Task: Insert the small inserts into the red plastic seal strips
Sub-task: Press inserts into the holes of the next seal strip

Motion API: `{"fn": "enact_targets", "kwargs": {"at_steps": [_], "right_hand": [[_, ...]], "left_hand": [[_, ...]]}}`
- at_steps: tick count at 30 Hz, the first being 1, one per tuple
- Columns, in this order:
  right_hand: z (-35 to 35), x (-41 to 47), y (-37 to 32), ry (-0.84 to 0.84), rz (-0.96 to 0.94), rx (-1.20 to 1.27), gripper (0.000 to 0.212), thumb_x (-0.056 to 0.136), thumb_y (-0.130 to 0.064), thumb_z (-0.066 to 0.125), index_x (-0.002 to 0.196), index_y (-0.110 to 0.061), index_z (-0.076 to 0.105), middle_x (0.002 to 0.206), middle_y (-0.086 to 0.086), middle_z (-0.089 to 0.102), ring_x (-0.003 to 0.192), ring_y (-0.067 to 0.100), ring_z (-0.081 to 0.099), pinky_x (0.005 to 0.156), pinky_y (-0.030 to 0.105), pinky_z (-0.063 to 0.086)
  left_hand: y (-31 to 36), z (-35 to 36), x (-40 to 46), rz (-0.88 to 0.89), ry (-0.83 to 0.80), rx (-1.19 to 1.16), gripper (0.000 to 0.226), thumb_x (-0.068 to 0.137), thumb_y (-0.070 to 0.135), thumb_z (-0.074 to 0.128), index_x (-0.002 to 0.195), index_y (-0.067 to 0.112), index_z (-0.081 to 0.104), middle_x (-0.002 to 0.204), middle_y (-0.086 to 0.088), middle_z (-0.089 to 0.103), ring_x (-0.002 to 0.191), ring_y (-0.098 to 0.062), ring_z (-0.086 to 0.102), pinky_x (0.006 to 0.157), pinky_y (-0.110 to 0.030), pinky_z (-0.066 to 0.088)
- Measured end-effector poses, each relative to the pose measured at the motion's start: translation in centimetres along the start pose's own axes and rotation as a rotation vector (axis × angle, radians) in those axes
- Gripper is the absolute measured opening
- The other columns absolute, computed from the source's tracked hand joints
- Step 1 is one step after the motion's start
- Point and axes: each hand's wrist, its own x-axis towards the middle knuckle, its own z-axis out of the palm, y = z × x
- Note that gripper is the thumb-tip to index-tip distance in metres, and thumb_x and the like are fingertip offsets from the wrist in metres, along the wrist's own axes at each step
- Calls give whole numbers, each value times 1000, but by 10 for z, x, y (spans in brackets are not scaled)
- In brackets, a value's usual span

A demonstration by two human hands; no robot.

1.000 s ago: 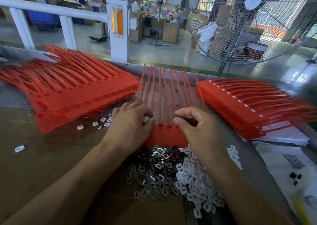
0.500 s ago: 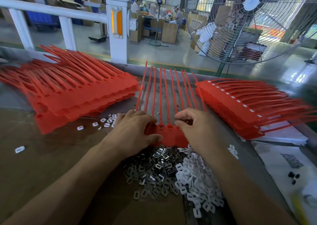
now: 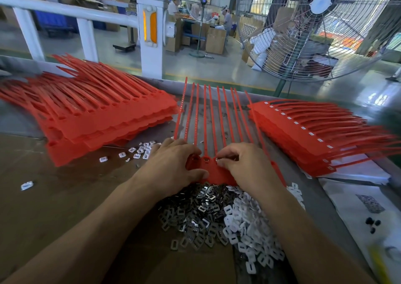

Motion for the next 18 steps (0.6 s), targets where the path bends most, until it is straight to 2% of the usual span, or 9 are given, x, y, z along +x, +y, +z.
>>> {"fn": "enact_targets", "kwargs": {"at_steps": [11, 18], "right_hand": [[-1, -1, -2, -9, 10, 7, 14, 89, -31, 79, 102, -36, 78, 98, -18, 72, 93, 1, 65, 84, 29, 55], [-8, -9, 0, 16, -16, 46, 12, 97, -22, 72, 100, -32, 78, 95, -26, 66, 93, -8, 61, 76, 10, 43]], "left_hand": [[0, -2, 1, -11, -13, -33, 67, 79, 68, 68, 137, 36, 54, 135, 13, 52, 131, -13, 37, 114, -40, 29], [-3, -2, 1, -11, -15, -51, 67, 78, 67, 70, 136, 37, 54, 135, 14, 53, 128, -11, 37, 113, -39, 31]]}}
